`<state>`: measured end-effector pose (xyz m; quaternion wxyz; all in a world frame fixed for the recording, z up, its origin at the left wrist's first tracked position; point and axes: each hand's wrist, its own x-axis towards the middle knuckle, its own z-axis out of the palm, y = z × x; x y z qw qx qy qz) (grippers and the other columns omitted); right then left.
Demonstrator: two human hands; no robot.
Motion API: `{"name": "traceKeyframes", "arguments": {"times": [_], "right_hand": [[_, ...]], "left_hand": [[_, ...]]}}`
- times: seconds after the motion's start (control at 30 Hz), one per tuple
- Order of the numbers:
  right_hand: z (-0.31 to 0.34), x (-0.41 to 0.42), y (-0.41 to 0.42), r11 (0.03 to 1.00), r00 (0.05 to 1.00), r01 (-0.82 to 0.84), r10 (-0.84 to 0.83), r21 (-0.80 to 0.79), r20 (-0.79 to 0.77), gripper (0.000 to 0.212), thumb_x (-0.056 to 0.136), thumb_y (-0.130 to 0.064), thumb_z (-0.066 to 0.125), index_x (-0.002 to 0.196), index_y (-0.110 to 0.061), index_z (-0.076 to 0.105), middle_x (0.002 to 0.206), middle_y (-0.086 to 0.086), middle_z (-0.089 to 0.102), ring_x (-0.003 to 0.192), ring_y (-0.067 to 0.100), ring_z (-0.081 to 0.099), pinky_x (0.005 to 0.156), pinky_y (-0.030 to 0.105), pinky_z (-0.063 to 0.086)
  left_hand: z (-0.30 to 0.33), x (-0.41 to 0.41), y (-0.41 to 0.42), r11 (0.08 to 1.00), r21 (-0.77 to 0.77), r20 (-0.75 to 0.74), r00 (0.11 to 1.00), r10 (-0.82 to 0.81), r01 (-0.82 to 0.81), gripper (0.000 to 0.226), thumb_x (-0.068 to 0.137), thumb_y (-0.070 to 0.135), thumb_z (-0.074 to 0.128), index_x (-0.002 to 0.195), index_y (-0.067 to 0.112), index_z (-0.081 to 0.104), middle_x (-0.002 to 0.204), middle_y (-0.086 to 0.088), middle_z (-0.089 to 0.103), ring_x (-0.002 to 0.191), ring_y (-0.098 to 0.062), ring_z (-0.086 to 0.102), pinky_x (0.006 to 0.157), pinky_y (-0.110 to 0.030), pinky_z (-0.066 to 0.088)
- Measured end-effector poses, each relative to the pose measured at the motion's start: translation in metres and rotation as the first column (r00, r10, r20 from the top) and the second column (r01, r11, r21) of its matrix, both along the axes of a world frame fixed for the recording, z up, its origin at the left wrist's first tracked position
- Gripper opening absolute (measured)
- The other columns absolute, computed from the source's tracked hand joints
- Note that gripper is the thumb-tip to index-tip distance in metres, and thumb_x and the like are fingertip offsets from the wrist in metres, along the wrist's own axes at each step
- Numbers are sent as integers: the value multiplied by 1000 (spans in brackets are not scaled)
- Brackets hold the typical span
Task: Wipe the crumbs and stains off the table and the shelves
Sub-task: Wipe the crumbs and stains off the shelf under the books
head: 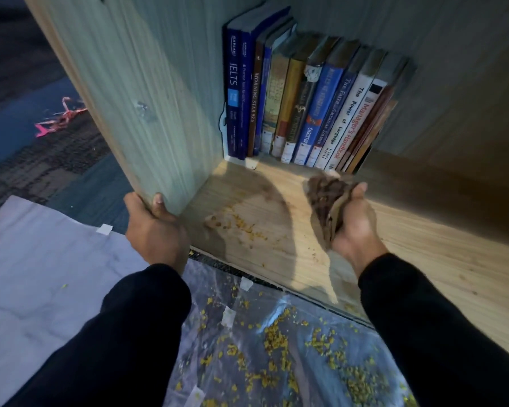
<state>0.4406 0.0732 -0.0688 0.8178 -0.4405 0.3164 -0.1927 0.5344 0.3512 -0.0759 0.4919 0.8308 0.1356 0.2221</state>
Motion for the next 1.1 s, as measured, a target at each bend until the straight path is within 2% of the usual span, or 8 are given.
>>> {"name": "traceKeyframes", "arguments": {"times": [0.1, 0.27, 0.53, 0.67, 0.8, 0.9, 1.0, 1.1], "right_hand": [[10, 41, -13, 960, 972, 161, -194, -229, -133, 62, 103, -61, 30, 125, -15, 66, 99, 6, 72, 93, 25, 68, 82, 40, 54], [1, 87, 6, 690, 881, -191, -194, -699, -431, 64, 106, -57, 19, 142, -17, 54, 143, 13, 57, 133, 32, 51, 115, 40, 36], [-32, 93, 59, 131, 773, -632, 190, -764, -606, 59, 106, -55, 21, 127, -21, 64, 140, 15, 58, 135, 35, 47, 119, 54, 27], [-40, 38, 99, -134, 689, -635, 349, -761, -636, 58, 107, -51, 22, 152, -22, 43, 160, -6, 37, 150, 4, 19, 127, 41, 9], [-25, -36, 102, -25, 650, -642, 512, -767, -561, 47, 108, -46, 31, 143, -30, 56, 144, -34, 39, 136, -24, 24, 115, 10, 15], [-21, -65, 91, 295, 686, -696, 544, -655, -484, 48, 109, -48, 31, 107, -34, 76, 102, -18, 76, 95, -2, 70, 88, 19, 51], [-16, -43, 80, 634, 884, -456, 237, -624, -404, 71, 90, -83, 29, 101, -33, 78, 94, 5, 78, 88, 27, 73, 83, 46, 57], [-5, 18, 84, 864, 951, -120, -41, -490, -305, 66, 95, -75, 32, 95, -24, 74, 92, 1, 75, 99, 25, 70, 88, 39, 55]], "left_hand": [[-2, 2, 1, 1000, 17, 12, 1000, 2, -2, 23, 103, 31, 46, 95, 11, 39, 70, -8, 47, 65, -29, 35, 59, -33, 16], [-4, 6, 2, 1000, 6, 37, 999, 5, -6, 20, 100, 25, 49, 91, 11, 38, 67, -6, 48, 66, -30, 38, 61, -33, 19], [-8, 9, 7, 1000, -2, 42, 999, -24, 25, 20, 99, 30, 49, 90, 20, 35, 69, 5, 46, 65, -28, 40, 60, -33, 20], [-13, 9, 8, 999, 21, 46, 998, -33, 32, 24, 101, 34, 47, 95, 12, 39, 70, 3, 48, 65, -25, 40, 60, -31, 19], [-13, 6, 9, 998, 5, 83, 995, -58, 58, 25, 103, 31, 47, 95, 8, 41, 64, 6, 43, 59, -17, 34, 57, -28, 18], [-13, 6, 10, 995, -4, 112, 989, -94, 95, 22, 103, 29, 47, 94, 9, 41, 61, 7, 42, 52, -4, 44, 55, -27, 17], [-10, 6, 10, 995, -14, 107, 989, -98, 100, 20, 103, 28, 48, 94, 12, 41, 66, 2, 48, 52, 5, 45, 54, -25, 18], [-10, 6, 11, 995, -19, 101, 991, -92, 94, 22, 103, 30, 48, 98, 8, 45, 70, -1, 53, 55, -13, 38, 56, -27, 19]]}}
